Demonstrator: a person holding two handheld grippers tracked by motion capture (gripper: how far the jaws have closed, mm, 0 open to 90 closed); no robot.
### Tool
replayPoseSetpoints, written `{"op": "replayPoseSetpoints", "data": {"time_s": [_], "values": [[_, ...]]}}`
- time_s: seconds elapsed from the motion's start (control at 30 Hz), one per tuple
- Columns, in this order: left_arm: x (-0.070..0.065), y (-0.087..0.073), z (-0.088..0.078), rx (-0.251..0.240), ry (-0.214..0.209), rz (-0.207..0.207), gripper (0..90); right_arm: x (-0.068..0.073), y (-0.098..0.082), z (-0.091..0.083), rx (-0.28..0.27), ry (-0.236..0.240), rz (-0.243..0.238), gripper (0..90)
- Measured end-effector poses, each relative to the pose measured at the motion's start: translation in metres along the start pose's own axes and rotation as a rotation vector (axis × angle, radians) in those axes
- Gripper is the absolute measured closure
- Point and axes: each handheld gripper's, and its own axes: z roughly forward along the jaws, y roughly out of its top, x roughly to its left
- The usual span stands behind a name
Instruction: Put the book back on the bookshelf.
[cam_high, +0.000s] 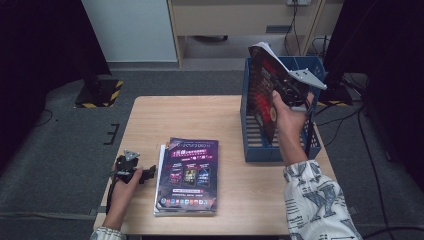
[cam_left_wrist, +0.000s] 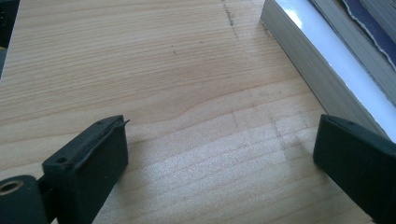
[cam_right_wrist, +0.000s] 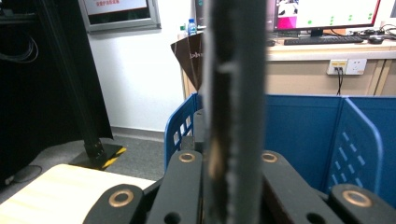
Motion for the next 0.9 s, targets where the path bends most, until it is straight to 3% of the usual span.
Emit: {"op": "replayPoseSetpoints", "data": {"time_s": [0.53,0.9], "values": [[-0.001,0.000,0.000,0.000,-0.004,0.003,2.3,-0.001,-0.028,0.010,-0.050,-0.029,0.002,86.2],[-0.001,0.000,0.000,0.002,-0.006,0.006,2.2,0.001,-0.043,0.009,-0.049,-0.040,-0.009,86.2]]}}
